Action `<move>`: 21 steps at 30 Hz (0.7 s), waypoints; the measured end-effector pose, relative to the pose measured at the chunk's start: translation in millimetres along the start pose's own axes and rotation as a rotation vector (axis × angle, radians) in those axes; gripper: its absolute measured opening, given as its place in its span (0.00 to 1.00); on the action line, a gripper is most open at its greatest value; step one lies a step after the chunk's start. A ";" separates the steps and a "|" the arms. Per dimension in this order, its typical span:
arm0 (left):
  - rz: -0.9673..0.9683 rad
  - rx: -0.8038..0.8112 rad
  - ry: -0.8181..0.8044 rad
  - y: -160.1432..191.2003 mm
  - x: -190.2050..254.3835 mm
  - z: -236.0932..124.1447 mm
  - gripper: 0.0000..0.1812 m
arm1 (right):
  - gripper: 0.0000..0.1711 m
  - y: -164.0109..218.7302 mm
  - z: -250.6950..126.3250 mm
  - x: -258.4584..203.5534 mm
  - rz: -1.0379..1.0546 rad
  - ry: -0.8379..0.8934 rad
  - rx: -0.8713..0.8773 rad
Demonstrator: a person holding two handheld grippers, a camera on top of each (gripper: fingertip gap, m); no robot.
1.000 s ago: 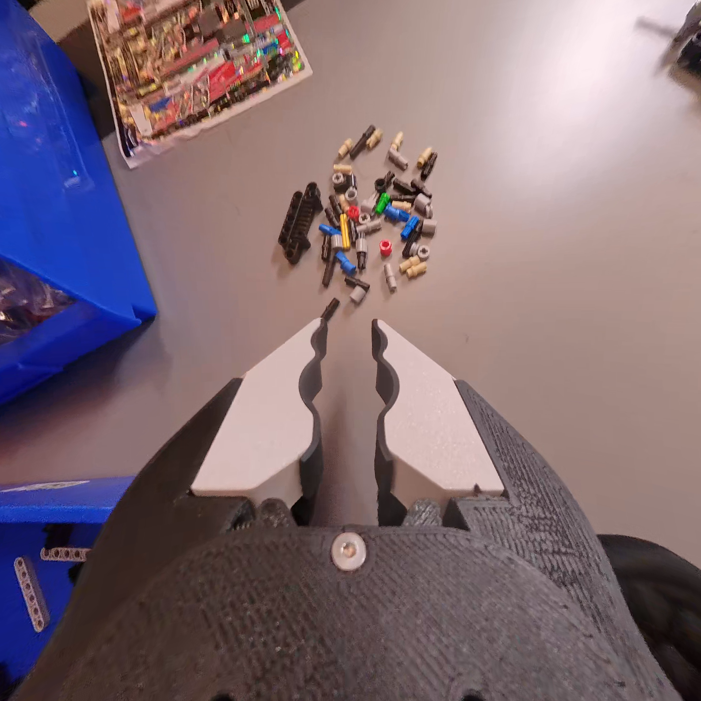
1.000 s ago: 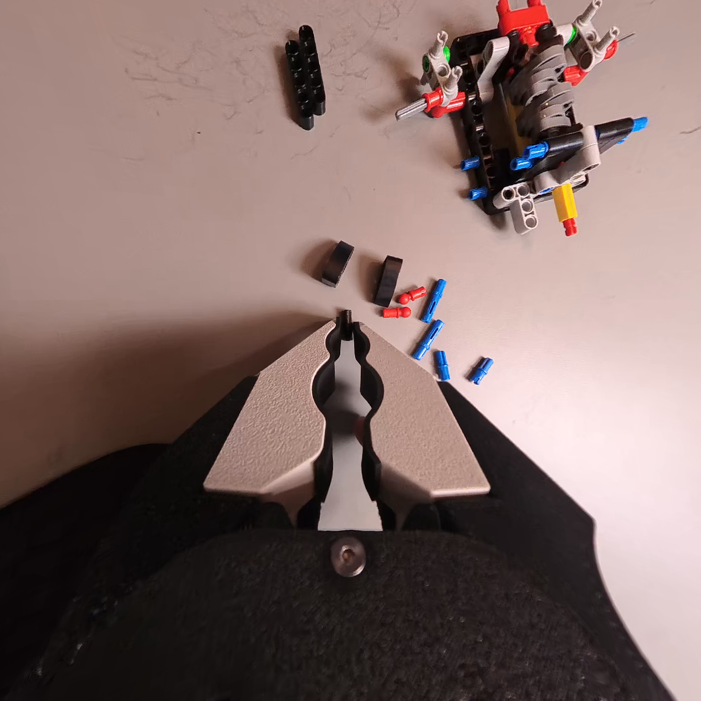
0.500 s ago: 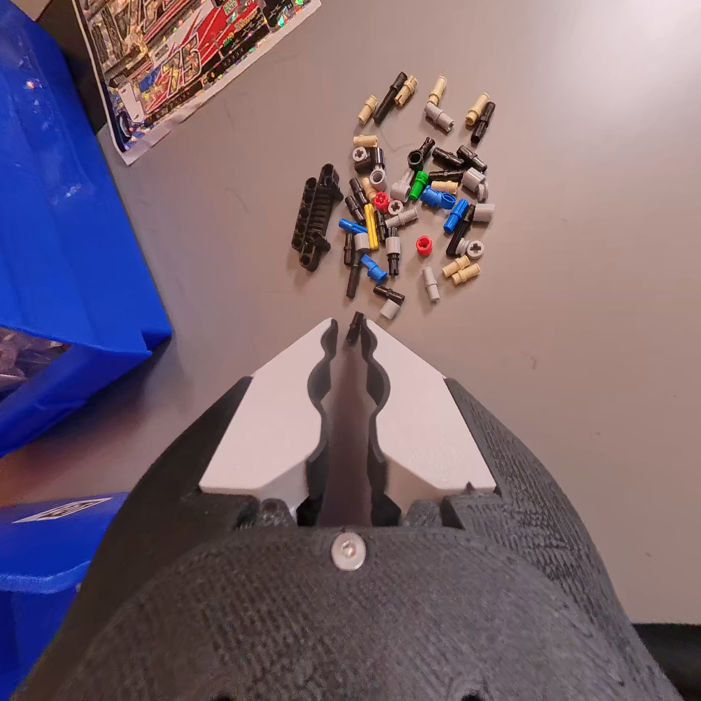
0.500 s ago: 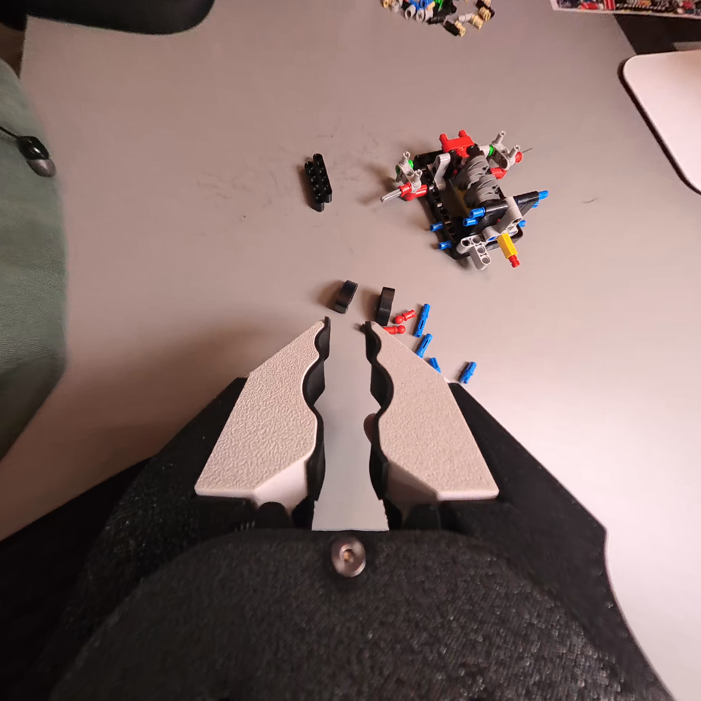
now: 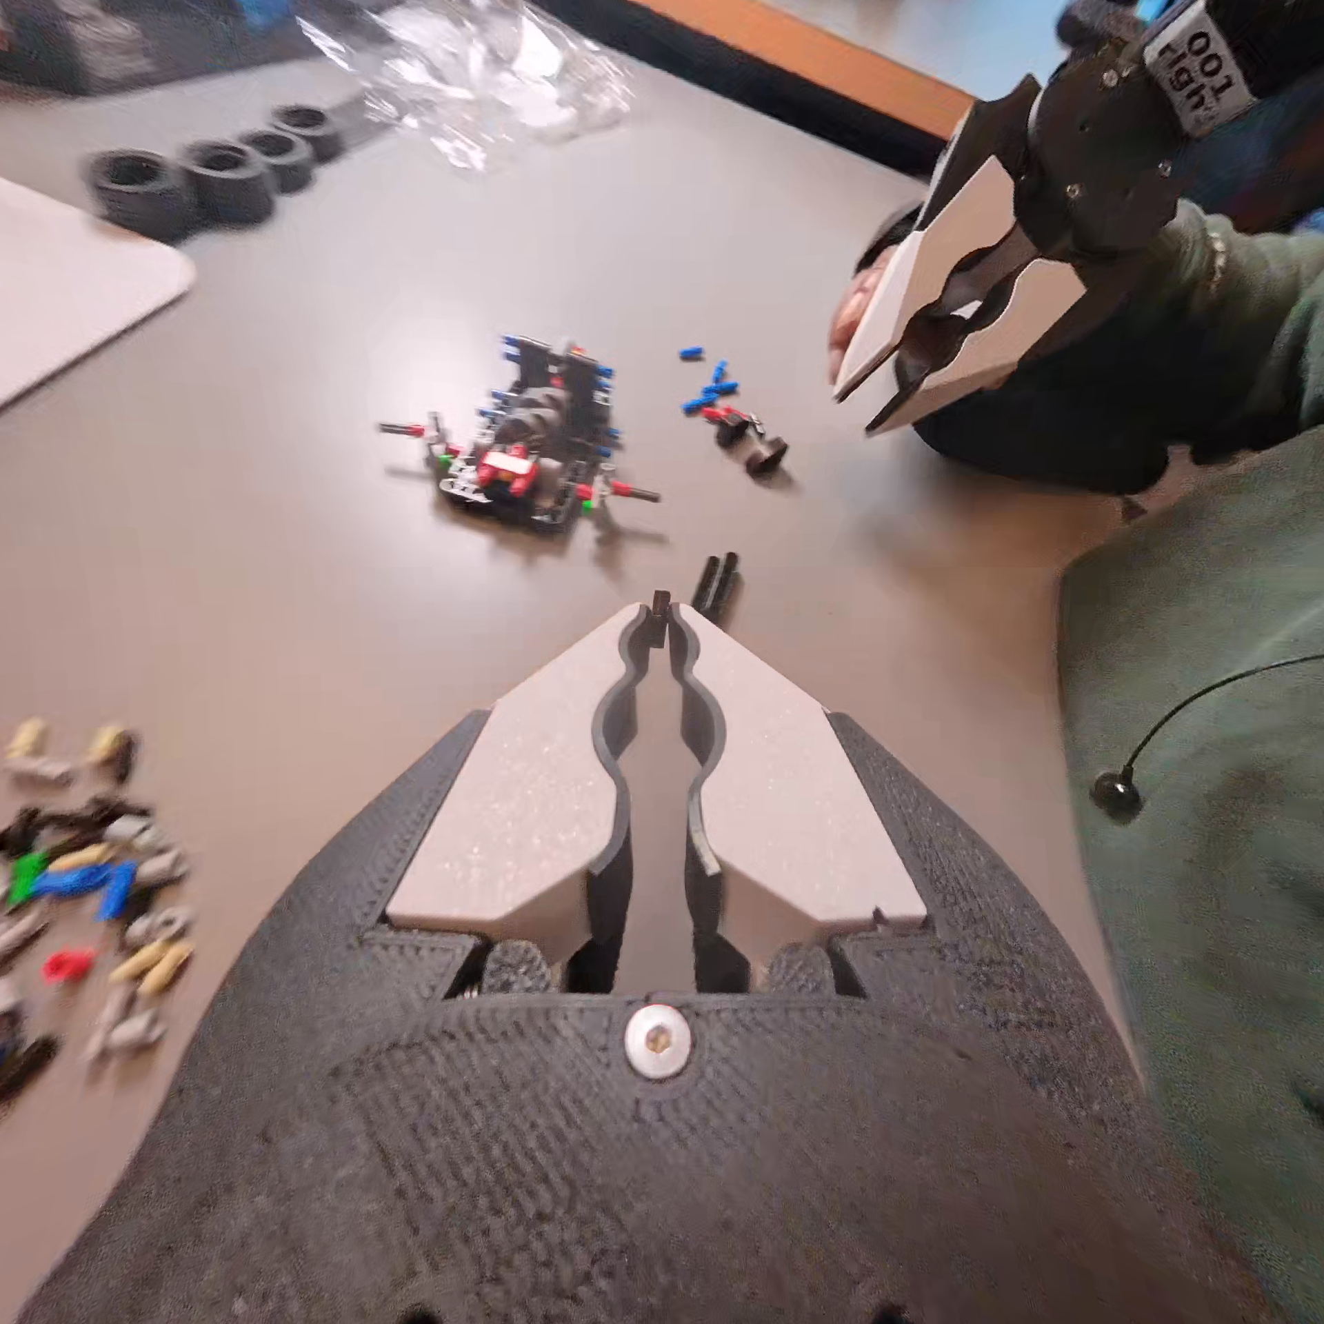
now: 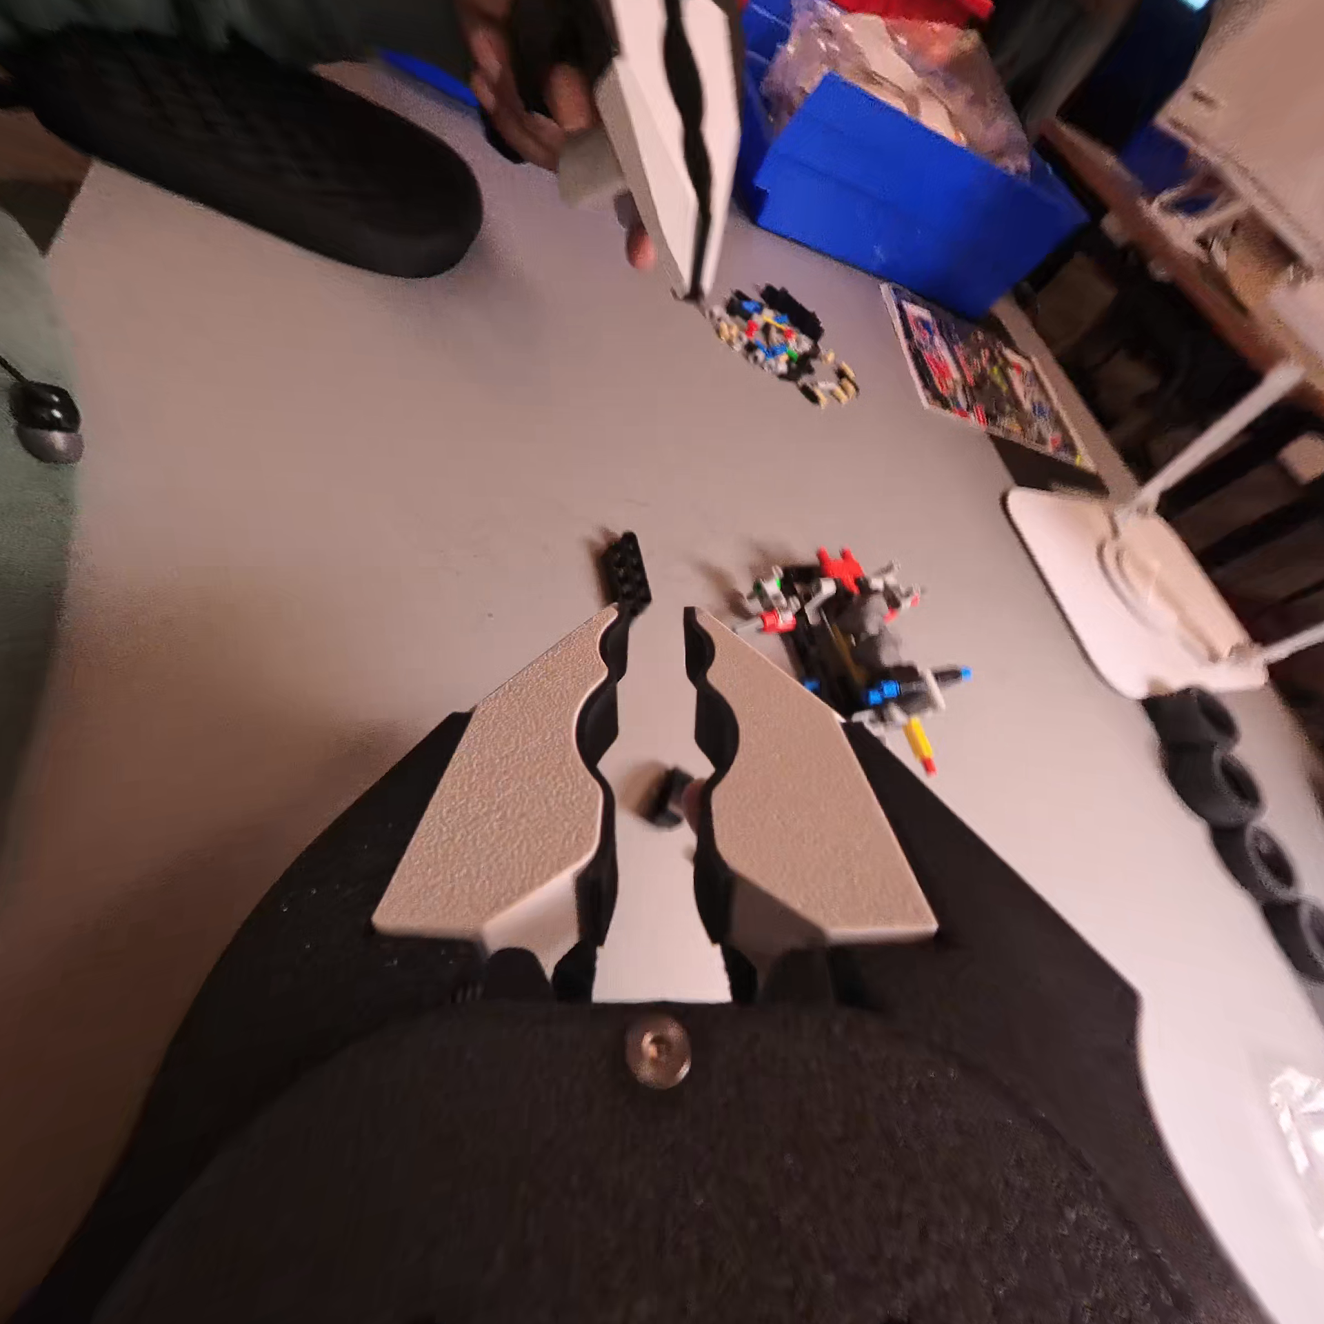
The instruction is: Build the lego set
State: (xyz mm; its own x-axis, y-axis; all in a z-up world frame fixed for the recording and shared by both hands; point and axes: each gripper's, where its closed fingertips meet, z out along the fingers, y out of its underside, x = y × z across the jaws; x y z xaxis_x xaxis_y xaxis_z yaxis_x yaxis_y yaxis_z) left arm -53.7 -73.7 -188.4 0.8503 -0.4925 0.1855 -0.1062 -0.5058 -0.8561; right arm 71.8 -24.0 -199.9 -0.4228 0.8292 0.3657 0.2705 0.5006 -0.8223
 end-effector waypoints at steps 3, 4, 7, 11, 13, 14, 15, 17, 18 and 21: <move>0.051 -0.060 0.036 -2.2 10.6 21.1 0.01 | 0.08 -13.0 16.7 -9.1 -0.097 0.015 0.005; 0.032 -0.054 0.079 -5.7 15.9 24.1 0.01 | 0.08 -18.8 18.7 -6.9 -0.101 0.037 0.026; -0.050 -0.017 0.297 -17.2 52.6 33.9 0.01 | 0.08 -34.2 20.8 -0.9 -0.164 0.093 0.066; -0.096 -0.022 0.476 -18.4 90.3 49.9 0.01 | 0.08 -51.4 24.3 -17.1 -0.268 0.053 0.117; -0.118 -0.020 0.501 -17.1 93.3 53.7 0.01 | 0.04 -50.4 24.9 -22.3 -0.313 0.046 0.102; -0.136 -0.011 0.512 -17.9 93.3 53.6 0.01 | 0.01 -49.5 24.5 -24.8 -0.322 0.039 0.100; -0.152 -0.008 0.530 -17.9 94.7 52.8 0.01 | 0.01 -50.2 23.9 -26.7 -0.322 0.033 0.107; -0.160 -0.007 0.544 -16.6 97.1 53.4 0.00 | 0.02 -49.7 23.6 -29.3 -0.322 0.016 0.104; -0.160 -0.006 0.547 -16.3 97.9 53.8 0.00 | 0.03 -49.7 23.6 -30.1 -0.326 0.012 0.104; -0.169 -0.007 0.556 -15.1 98.1 54.3 0.00 | 0.03 -48.7 23.1 -31.4 -0.335 0.002 0.103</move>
State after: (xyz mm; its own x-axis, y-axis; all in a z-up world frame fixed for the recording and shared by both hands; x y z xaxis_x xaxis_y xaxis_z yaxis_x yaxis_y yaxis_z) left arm 59.3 -75.9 -183.5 0.4574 -0.7012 0.5468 0.0024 -0.6140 -0.7893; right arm 52.0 -80.2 -181.4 -0.4716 0.6237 0.6234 0.0286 0.7174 -0.6961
